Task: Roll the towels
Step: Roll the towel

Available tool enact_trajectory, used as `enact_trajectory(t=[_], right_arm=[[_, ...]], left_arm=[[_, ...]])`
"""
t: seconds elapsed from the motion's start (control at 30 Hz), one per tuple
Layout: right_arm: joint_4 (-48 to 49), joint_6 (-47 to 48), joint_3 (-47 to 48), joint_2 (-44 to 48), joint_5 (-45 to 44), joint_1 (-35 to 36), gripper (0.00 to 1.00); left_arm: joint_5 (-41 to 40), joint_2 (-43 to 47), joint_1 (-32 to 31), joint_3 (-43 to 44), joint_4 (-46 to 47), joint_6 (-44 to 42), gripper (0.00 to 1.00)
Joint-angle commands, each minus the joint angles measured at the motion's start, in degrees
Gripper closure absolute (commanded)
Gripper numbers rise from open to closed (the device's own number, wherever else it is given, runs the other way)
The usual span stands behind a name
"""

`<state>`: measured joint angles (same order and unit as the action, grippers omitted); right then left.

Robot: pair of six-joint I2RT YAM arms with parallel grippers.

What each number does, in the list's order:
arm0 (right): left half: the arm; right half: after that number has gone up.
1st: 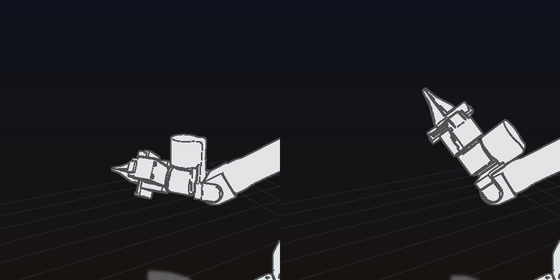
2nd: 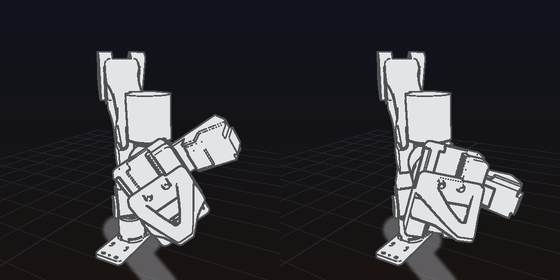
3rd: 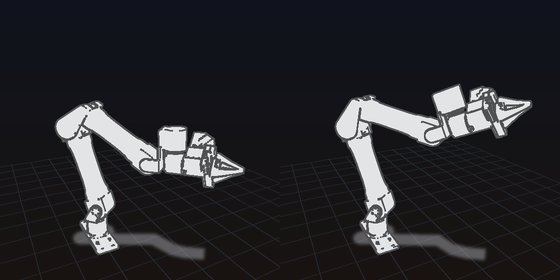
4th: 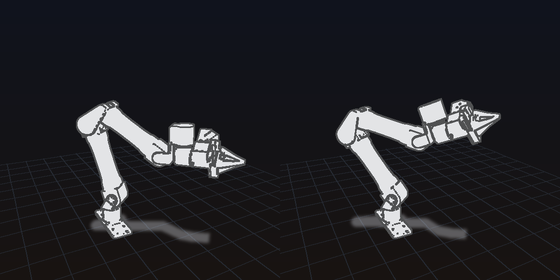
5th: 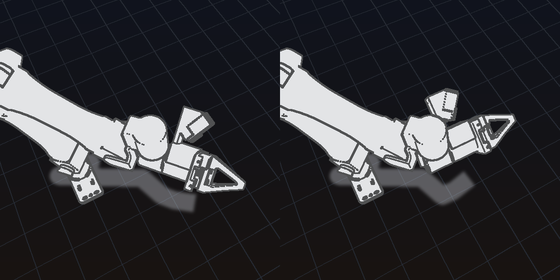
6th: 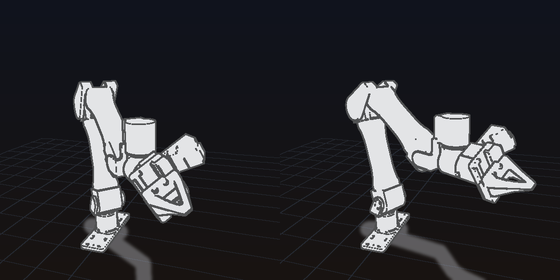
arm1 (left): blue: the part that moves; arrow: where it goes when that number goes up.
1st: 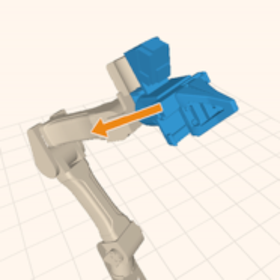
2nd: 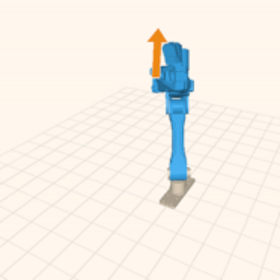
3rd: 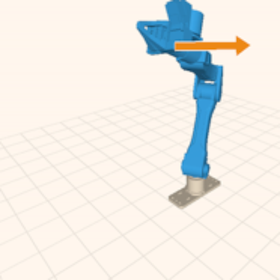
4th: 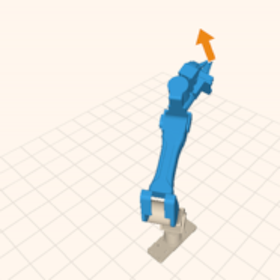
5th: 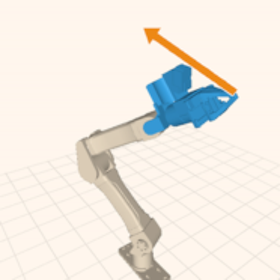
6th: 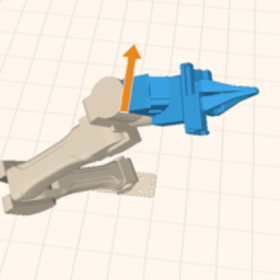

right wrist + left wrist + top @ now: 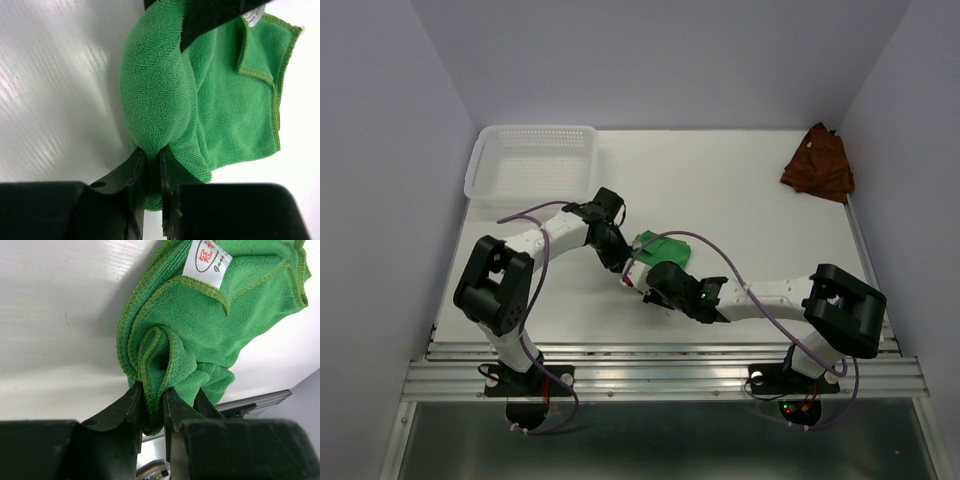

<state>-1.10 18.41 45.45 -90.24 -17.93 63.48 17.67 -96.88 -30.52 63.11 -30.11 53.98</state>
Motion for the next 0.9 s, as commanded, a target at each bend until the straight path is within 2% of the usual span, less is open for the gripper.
enact_trajectory(t=[0.0, 0.03, 0.07, 0.17, 0.27, 0.47, 0.6, 0.63, 0.73, 0.87], right_arm=[[4.5, -4.1, -1.9, 1.6, -2.6, 0.6, 0.93], [4.4, -4.6, -1.9, 1.8, -2.3, 0.6, 0.95], [4.4, -4.9, -1.9, 2.2, -1.8, 0.6, 0.97], [2.9, -5.9, -0.5, 4.1, 2.8, 0.6, 0.98], [1.3, -7.8, 1.8, 5.4, 9.2, -1.9, 0.98], [-4.8, -10.3, 6.0, 4.8, 19.4, -6.3, 0.99], [-4.7, -12.4, 6.8, 4.2, 27.8, -11.5, 0.99], [-4.8, -13.9, 7.1, 3.9, 30.7, -12.7, 0.99], [-4.6, -15.9, 7.9, 2.9, 36.1, -15.8, 0.99], [-4.4, -18.3, 9.1, 0.6, 42.4, -18.7, 0.99]], left_arm=[[0.6, 4.3, 0.6, -1.1, 0.4, 1.2, 0.95], [0.4, 4.5, 0.6, -1.2, 0.4, 1.1, 0.88], [0.3, 4.8, 0.6, -1.3, 0.3, 1.0, 0.76], [-0.3, 5.7, 0.6, -1.6, 0.8, 0.8, 0.56], [-0.6, 6.6, 1.0, -1.1, 1.5, -0.2, 0.5], [-4.7, 7.8, 1.8, 1.6, -0.3, -2.8, 0.22], [-6.0, 9.6, 3.3, 0.2, 0.9, -2.5, 0.14], [-6.4, 10.1, 3.5, 0.1, 1.0, -2.6, 0.07], [-7.7, 11.3, 3.9, -0.6, 1.6, -2.3, 0.01], [-8.5, 12.3, 5.0, -1.8, 2.7, -2.2, 0.01]])
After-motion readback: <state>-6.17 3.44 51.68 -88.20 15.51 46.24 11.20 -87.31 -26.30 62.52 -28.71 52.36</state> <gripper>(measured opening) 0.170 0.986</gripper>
